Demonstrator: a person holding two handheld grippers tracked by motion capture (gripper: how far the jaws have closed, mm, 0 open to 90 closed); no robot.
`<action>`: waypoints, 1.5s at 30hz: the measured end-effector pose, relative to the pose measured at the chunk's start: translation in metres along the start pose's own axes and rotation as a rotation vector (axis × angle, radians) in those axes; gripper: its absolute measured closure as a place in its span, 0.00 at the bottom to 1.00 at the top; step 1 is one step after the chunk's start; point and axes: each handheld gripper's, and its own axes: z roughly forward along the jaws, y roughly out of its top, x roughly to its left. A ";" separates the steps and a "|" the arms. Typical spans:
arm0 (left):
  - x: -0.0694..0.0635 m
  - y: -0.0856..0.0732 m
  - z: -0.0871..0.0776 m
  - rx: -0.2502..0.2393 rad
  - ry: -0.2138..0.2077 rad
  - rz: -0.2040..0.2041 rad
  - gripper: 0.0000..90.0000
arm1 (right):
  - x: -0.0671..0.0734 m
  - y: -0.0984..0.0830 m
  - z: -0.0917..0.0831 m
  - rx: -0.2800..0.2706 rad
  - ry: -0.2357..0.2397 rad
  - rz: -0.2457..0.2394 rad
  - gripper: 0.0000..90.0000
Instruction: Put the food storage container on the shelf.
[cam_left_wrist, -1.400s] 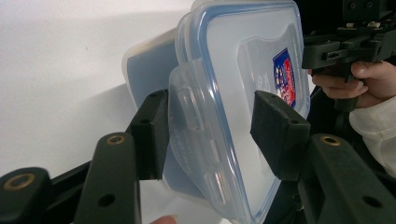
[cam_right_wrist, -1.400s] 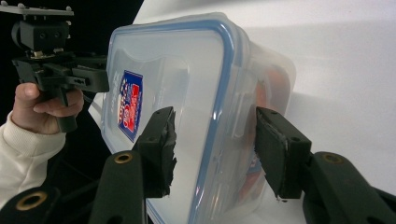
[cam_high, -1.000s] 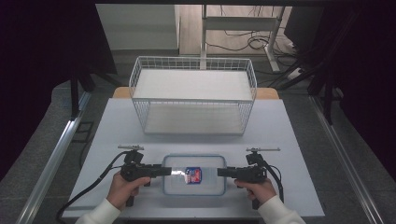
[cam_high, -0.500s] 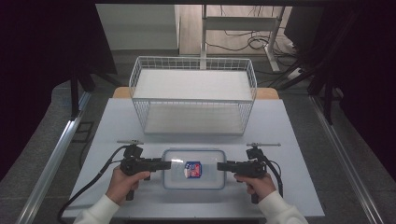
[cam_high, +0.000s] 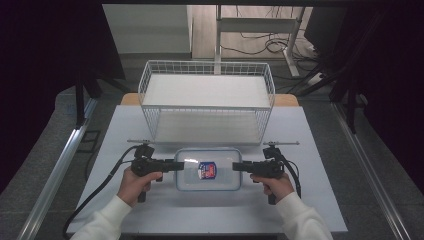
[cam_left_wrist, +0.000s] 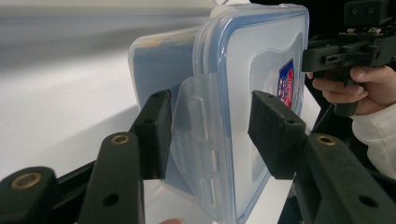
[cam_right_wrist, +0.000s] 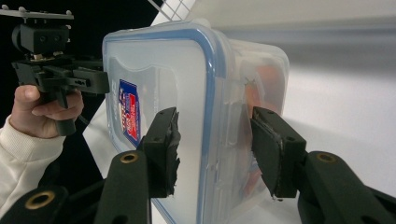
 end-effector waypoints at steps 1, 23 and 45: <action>0.001 0.003 -0.001 -0.007 0.003 0.003 0.56 | 0.000 0.003 0.001 -0.001 0.000 -0.005 0.58; 0.024 0.043 0.008 -0.040 0.023 0.015 0.56 | -0.021 0.047 0.018 -0.009 0.011 -0.041 0.58; 0.054 0.055 0.029 -0.051 0.039 0.006 0.56 | -0.055 0.060 0.042 -0.030 0.001 -0.025 0.57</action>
